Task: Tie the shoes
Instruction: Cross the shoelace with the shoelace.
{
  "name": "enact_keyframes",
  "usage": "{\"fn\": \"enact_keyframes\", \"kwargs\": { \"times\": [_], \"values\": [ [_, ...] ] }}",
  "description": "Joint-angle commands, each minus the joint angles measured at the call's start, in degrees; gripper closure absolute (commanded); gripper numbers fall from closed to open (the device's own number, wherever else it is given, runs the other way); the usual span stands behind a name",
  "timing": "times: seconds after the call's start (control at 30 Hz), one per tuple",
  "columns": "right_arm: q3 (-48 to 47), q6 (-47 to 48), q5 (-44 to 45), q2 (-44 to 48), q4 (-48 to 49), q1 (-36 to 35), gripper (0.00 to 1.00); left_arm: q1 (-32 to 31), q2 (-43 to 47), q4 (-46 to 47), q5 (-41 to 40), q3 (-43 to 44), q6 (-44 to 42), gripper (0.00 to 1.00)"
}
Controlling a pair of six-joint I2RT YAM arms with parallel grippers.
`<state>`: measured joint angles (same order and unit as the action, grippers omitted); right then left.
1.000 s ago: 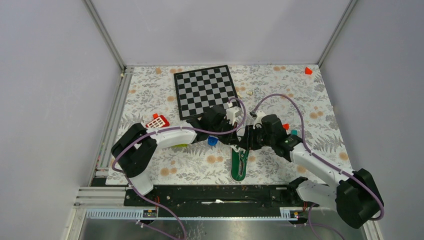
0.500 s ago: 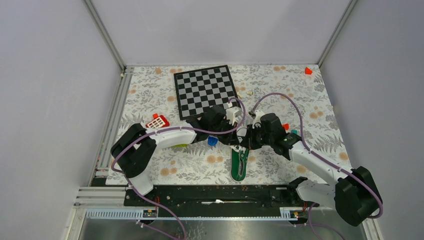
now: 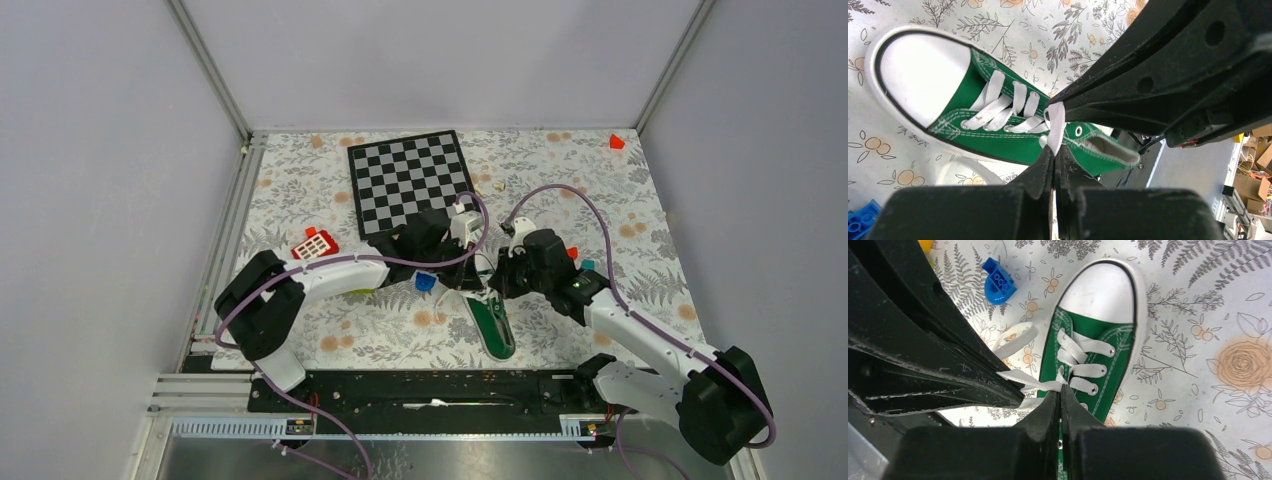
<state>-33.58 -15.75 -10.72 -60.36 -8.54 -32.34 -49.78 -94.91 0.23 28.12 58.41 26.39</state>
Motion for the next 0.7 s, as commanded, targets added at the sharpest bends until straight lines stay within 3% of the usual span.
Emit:
{"fn": "enact_keyframes", "kwargs": {
  "times": [0.0, 0.3, 0.43, 0.67],
  "values": [
    [-1.09, 2.77, 9.57, 2.31, 0.24, -2.58, 1.0, -0.31, -0.74, -0.12, 1.43, 2.34, -1.61, 1.0],
    [1.24, -2.88, 10.38, 3.38, 0.81, -4.61, 1.0, -0.41, -3.74, 0.83, -3.47, 1.82, -1.03, 1.0],
    [2.37, -5.3, 10.45, 4.97, 0.97, -4.6, 0.9, -0.34, -4.86, 1.26, -4.15, 2.31, -0.38, 1.0],
    [2.79, -7.08, 8.72, 5.71, 0.53, -4.56, 0.86, -0.36, -4.42, 1.7, -5.3, 2.3, -0.03, 1.0]
  ]
}}
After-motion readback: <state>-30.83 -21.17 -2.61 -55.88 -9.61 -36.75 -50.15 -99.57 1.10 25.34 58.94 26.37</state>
